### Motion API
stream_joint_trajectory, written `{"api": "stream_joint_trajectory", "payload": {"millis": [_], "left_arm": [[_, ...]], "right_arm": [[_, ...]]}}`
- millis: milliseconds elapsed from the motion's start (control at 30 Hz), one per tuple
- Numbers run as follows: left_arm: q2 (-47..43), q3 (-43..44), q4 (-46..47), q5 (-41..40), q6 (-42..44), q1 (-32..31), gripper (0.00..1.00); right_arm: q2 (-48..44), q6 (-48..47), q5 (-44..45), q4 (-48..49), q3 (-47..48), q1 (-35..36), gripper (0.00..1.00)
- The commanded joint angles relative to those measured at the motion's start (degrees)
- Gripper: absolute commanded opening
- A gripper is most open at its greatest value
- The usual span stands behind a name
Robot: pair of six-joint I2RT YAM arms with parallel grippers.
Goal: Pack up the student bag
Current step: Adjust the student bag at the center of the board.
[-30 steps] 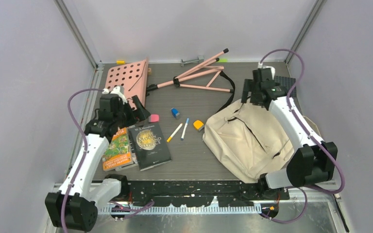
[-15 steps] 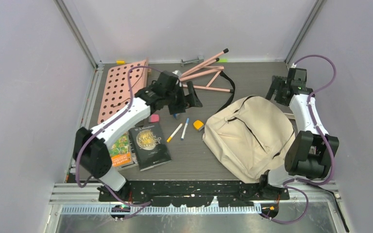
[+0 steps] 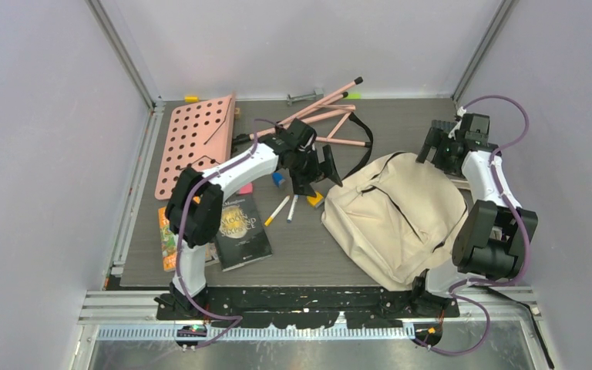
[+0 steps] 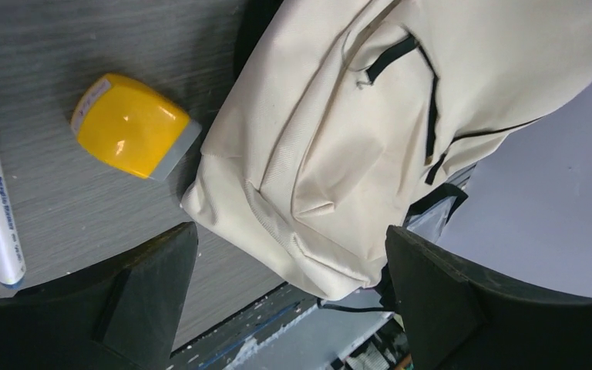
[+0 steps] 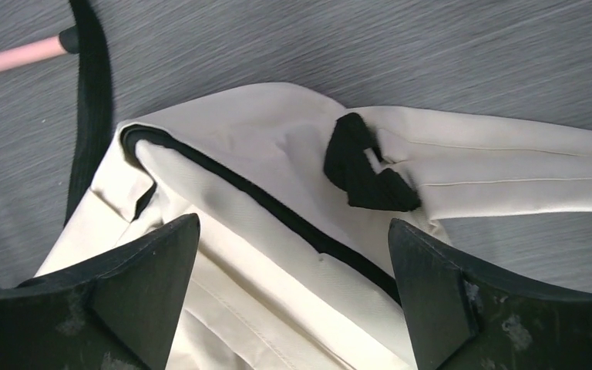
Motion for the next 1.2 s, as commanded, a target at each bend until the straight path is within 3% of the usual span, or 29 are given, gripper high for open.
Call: {"api": "stream_joint_trajectory", "payload": {"millis": [0, 200, 300, 367, 500, 567, 633, 833, 1067, 1167], "left_arm": [[2.34, 1.78, -3.31, 5.98, -1.68, -1.33, 0.95], [5.81, 1.95, -4.12, 10.25, -2.60, -2.35, 0.91], [6.60, 2.32, -4.34, 11.37, -2.56, -2.69, 0.82], [7.58, 2.78, -4.36, 12.98, -2.60, -2.70, 0.68], [8.11, 3.68, -2.71, 16.36, -2.23, -2.76, 0.25], [7.19, 5.68, -3.27, 15.97, -0.20, -2.79, 0.09], [5.99, 8.83, -4.79, 15.85, 2.75, -2.79, 0.01], [2.94, 20.53, -12.45, 13.45, 10.70, -2.79, 0.00], [12.63, 43.12, -22.59, 10.25, 16.71, -1.03, 0.00], [17.13, 48.82, -21.33, 8.23, 16.67, 1.27, 0.00]], "right_arm": [[1.30, 0.12, -5.63, 1.14, -0.75, -0.11, 0.98], [2.90, 3.41, -8.64, 1.03, -0.81, -0.03, 0.85], [3.20, 4.63, -8.97, 1.17, -1.27, -0.02, 0.79], [3.41, 5.69, -9.11, 1.28, -1.47, -0.03, 0.69], [3.26, 6.87, -9.82, 1.28, -1.02, -0.01, 0.36], [2.06, 7.07, -8.39, -0.38, 0.32, -0.02, 0.12], [-0.43, 6.77, -4.06, -1.54, 1.12, -0.09, 0.03], [-11.23, 5.62, 13.77, -1.96, 2.80, -0.03, 0.01], [-12.89, 7.23, 15.23, -7.96, 7.42, -0.06, 0.01], [-12.49, 9.24, 11.79, -10.32, 6.41, 0.05, 0.01]]}}
